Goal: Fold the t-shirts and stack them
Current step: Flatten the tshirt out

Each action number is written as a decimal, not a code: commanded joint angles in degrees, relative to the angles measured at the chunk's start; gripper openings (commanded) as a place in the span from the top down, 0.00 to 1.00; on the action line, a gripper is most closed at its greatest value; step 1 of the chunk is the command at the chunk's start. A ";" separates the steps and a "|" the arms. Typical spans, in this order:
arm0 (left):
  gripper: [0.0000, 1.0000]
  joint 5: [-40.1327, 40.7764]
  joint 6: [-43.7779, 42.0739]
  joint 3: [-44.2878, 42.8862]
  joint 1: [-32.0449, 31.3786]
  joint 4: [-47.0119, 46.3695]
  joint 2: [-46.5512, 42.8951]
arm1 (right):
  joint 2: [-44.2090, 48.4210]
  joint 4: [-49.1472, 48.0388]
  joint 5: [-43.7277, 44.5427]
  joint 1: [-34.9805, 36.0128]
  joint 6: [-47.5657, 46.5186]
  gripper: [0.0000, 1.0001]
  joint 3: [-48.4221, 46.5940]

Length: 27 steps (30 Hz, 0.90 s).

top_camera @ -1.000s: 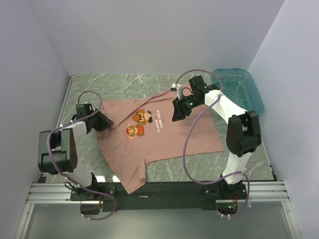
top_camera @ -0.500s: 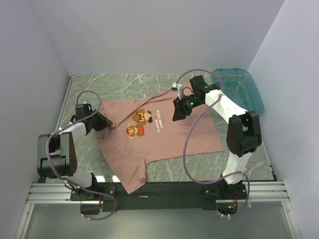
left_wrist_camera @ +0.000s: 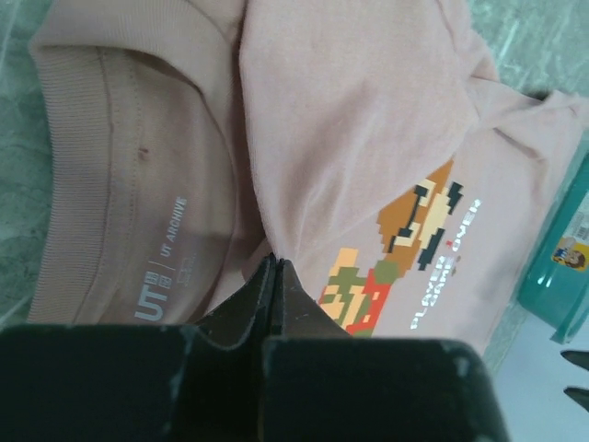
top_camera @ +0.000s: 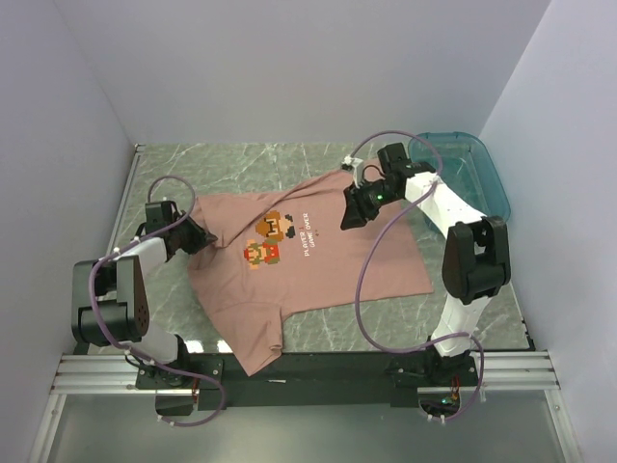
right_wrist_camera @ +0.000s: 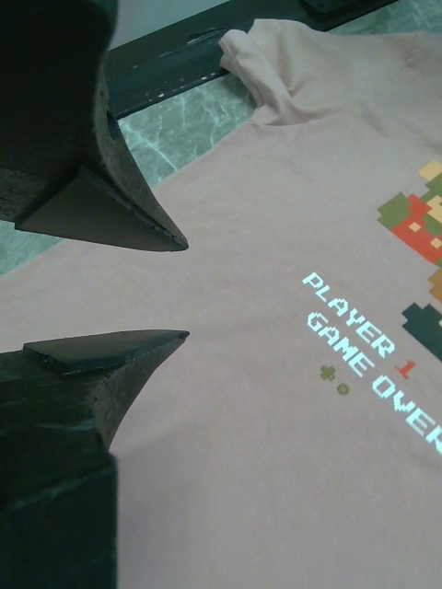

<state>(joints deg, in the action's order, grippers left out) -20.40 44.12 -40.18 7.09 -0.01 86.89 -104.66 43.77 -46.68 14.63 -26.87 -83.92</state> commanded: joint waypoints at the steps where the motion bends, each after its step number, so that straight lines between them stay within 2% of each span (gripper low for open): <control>1: 1.00 -2.00 0.88 -0.33 0.03 -2.19 -3.48 | 4.03 -0.17 -1.14 -2.50 0.07 0.53 -0.45; 6: 1.00 -4.38 2.99 -2.53 1.08 -2.63 -5.50 | 4.82 -0.88 1.49 -5.05 0.94 0.53 -1.77; 10: 1.00 -7.10 3.52 -6.13 2.22 -1.84 -4.89 | 2.72 -0.09 10.26 -5.05 1.21 0.53 -7.64; 15: 1.00 -10.79 4.57 -10.52 3.80 -2.45 -3.49 | -8.08 2.11 18.63 -5.75 5.94 0.53 -24.40; 21: 1.00 -12.99 7.29 -12.99 5.30 -5.61 -2.43 | -21.62 -1.75 28.28 -6.28 19.12 0.54 -39.10; 27: 1.00 -14.75 9.32 -15.01 5.39 -8.16 0.38 | -31.56 -6.32 30.60 -9.18 30.38 0.55 -50.79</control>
<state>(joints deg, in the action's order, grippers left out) -32.47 51.86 -52.38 12.25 -4.36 86.21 -134.52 41.12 -19.22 7.75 -4.69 -128.38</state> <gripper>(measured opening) 0.013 0.453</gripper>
